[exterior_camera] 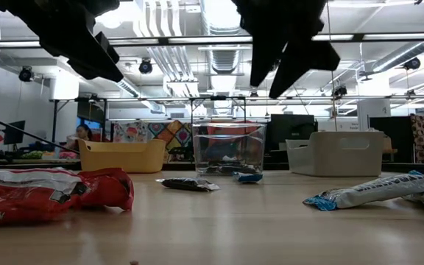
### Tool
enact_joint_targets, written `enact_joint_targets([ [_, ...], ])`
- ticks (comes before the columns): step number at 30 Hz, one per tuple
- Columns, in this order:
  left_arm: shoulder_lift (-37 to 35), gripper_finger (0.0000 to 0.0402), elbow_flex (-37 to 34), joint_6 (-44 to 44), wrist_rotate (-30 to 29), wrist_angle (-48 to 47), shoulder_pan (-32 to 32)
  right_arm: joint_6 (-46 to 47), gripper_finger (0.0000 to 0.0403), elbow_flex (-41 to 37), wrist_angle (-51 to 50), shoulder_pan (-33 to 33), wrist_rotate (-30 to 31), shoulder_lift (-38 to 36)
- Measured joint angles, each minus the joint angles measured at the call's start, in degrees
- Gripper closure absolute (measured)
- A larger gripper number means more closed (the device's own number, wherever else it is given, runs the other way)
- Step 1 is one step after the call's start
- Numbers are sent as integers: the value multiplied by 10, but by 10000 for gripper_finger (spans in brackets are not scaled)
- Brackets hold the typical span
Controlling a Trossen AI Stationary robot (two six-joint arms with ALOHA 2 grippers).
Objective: Sort candy
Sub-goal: Put the white chocolate into the yellow bin
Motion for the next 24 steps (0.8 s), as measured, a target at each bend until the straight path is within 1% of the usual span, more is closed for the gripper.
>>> enact_joint_targets([
  [9,0,365,0,1,-12,-3,0,2,216,0,0,-30,45,70],
  [15,0,365,0,11,-44,-3,0,21,215,0,8,-38,69,117],
  [24,0,365,0,17,-46,-8,0,49,204,1,41,-47,104,146],
])
